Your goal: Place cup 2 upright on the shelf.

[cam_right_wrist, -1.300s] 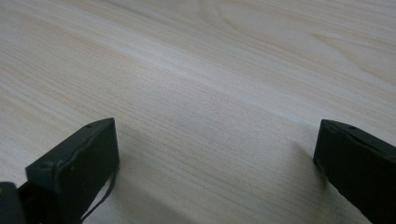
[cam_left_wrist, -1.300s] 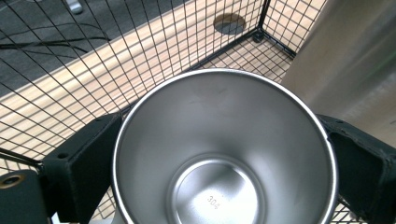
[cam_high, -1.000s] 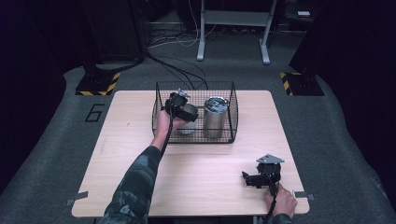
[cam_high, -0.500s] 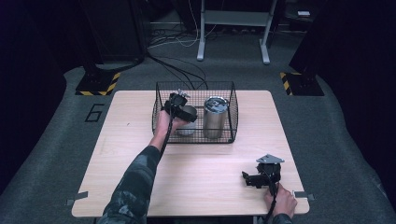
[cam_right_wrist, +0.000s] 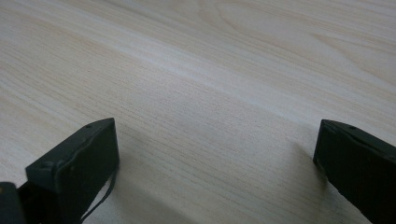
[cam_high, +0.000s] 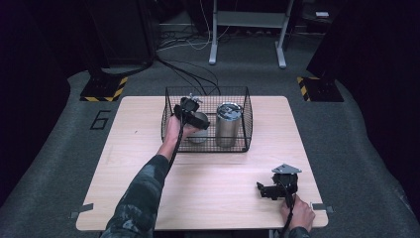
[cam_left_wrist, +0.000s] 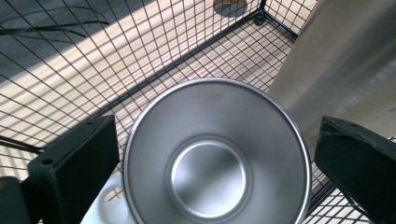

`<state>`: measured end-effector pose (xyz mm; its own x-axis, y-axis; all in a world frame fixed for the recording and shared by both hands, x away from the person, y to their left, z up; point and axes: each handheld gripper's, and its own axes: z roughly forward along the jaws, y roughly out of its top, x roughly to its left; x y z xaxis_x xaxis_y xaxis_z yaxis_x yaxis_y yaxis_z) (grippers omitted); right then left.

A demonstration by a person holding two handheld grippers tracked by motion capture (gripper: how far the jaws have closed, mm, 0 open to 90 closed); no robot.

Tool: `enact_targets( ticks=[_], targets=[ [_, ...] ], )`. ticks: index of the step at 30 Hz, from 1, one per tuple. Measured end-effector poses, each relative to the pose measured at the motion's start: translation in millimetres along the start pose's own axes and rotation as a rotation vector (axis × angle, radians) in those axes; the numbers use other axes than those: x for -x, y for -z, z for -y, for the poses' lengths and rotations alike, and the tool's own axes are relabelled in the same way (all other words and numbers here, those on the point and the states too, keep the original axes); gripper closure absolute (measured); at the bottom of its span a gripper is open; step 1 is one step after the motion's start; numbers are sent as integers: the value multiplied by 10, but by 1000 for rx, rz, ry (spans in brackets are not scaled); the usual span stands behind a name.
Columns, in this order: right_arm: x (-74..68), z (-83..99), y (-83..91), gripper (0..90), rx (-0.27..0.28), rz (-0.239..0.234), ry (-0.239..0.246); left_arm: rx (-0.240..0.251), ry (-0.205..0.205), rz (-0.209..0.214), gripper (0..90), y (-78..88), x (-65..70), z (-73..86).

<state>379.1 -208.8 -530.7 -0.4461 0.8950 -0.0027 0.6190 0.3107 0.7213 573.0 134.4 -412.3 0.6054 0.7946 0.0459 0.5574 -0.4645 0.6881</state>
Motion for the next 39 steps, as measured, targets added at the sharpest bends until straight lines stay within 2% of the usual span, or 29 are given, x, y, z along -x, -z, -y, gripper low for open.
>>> enact_targets(
  ticks=[7,8,12,17,21,25,27,32,37,39],
  targets=[
    [4,1,-1,0,2,1,6,17,-12,18,1,147,-2,-31],
    [5,1,-1,0,2,0,5,18,-18,35,1,197,-1,-30],
    [4,0,1,0,-2,1,6,13,-22,52,2,304,7,-11],
    [3,0,1,0,-2,2,5,46,-30,71,3,480,57,25],
    [5,1,0,0,3,2,7,71,-45,66,1,632,97,70],
    [3,1,1,0,0,2,4,101,-41,71,1,789,131,195],
    [5,-1,3,0,-4,2,8,88,-61,65,1,884,146,287],
    [3,1,0,0,1,1,4,99,-62,61,1,1088,146,504],
    [4,1,0,0,2,1,4,113,-82,30,1,1289,162,722],
    [6,0,0,0,2,1,8,115,-88,24,2,1314,161,754]
  ],
)
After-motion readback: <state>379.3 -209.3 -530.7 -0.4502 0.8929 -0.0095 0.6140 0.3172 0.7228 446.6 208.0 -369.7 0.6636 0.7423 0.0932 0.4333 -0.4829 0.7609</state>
